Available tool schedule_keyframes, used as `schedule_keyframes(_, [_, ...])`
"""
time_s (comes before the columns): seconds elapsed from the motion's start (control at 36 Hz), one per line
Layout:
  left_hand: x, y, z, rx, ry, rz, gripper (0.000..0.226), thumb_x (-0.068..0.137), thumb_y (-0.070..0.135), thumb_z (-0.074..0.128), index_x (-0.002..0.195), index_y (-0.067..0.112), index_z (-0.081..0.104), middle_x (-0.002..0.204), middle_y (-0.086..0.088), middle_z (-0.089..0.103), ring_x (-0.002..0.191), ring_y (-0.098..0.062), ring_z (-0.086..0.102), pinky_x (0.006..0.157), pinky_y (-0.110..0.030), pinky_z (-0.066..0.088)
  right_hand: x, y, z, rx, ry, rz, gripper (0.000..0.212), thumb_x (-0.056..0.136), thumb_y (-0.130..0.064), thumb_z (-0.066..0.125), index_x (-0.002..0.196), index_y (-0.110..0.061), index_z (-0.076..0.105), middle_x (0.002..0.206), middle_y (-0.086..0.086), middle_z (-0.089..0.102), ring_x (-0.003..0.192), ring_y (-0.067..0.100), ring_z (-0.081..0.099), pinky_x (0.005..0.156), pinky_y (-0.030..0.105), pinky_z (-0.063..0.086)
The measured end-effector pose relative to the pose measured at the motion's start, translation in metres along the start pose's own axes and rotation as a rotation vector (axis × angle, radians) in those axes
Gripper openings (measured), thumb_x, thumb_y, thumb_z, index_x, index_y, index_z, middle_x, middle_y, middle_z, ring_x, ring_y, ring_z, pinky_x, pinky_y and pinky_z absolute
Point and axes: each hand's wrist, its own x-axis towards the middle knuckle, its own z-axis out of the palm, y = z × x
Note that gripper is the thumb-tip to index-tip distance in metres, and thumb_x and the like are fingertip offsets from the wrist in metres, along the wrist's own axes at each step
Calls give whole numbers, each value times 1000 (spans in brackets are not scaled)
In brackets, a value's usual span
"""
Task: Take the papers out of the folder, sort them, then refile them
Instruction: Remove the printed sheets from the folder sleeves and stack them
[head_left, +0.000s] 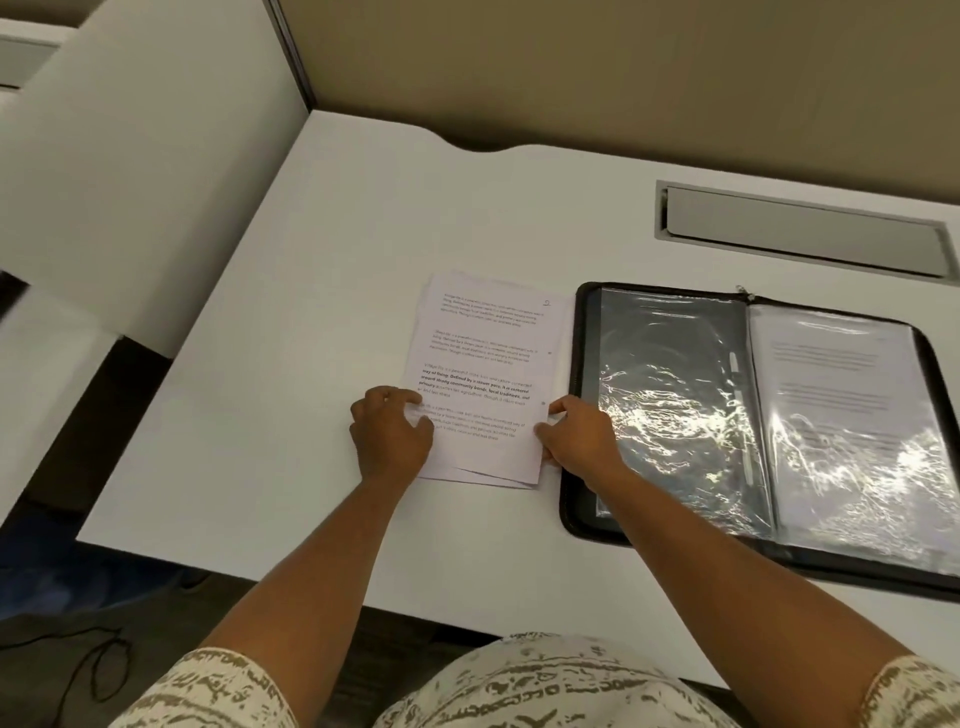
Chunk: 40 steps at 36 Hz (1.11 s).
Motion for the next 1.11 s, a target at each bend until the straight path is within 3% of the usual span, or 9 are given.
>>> schedule_keyframes(0.36, [-7,11,12,31,155,55,23,80,19,73,103,17,72,124,-6,57,116,-31,46,92,-45,42,-6,36,-56,133,135,-21,6,90,-20,66,94,-21,69,86,0,73,79,20,71,79,45,61])
schedule_keyframes(0.5, [-24,51,32,-13,128,180,17,83,14,68,100,17,72,112,-4,61,108,-28,50,89,-38,42,-18,66,-86,159,165,-21,5,89,-18,67,90,-22,69,79,-1,72,70,17,70,59,26,55])
schedule_keyframes(0.61, [-46,90,54,-66,63,305,16,86,14,68,102,15,71,108,-4,64,103,-20,52,88,-32,48,-26,92,-116,104,223,-62,8,90,-18,65,85,-23,69,78,-7,70,72,12,67,69,29,54])
schedule_keyframes(0.69, [-65,125,71,-129,-42,335,15,89,16,65,104,16,68,108,0,62,100,-12,52,82,-24,43,-34,117,-138,65,268,-61,9,92,-20,64,96,-20,71,85,-7,70,81,14,66,70,22,47])
schedule_keyframes(0.75, [-80,145,83,-159,-138,379,12,91,20,60,103,21,66,105,2,62,97,-13,57,80,-28,49,-40,139,-152,1,308,-61,17,92,-21,62,105,-17,73,91,-3,70,86,16,64,69,19,42])
schedule_keyframes(0.86, [-113,179,106,-221,-280,469,14,94,21,57,103,28,64,103,8,63,91,-7,61,79,-21,53,-52,188,-174,-126,465,-1,36,91,-30,64,124,-16,69,127,11,65,116,33,59,93,44,48])
schedule_keyframes(0.94, [-134,199,121,-237,-331,526,17,97,21,57,110,22,68,95,12,65,84,-2,60,74,-20,52,-65,224,-179,-196,583,117,53,92,-35,62,141,-15,54,152,14,42,142,37,32,104,62,36])
schedule_keyframes(1.03, [-147,213,133,-240,-373,536,20,97,27,58,114,24,69,88,15,67,80,-3,62,72,-24,53,-74,255,-183,-267,568,244,73,95,-40,57,155,-9,30,165,16,16,152,36,8,112,66,21])
schedule_keyframes(1.11, [-159,226,143,-224,-405,546,25,96,30,60,117,23,70,98,12,72,83,-1,66,79,-24,54,-82,276,-193,-288,528,375,85,98,-46,52,159,-5,11,167,17,2,154,35,-1,116,65,14])
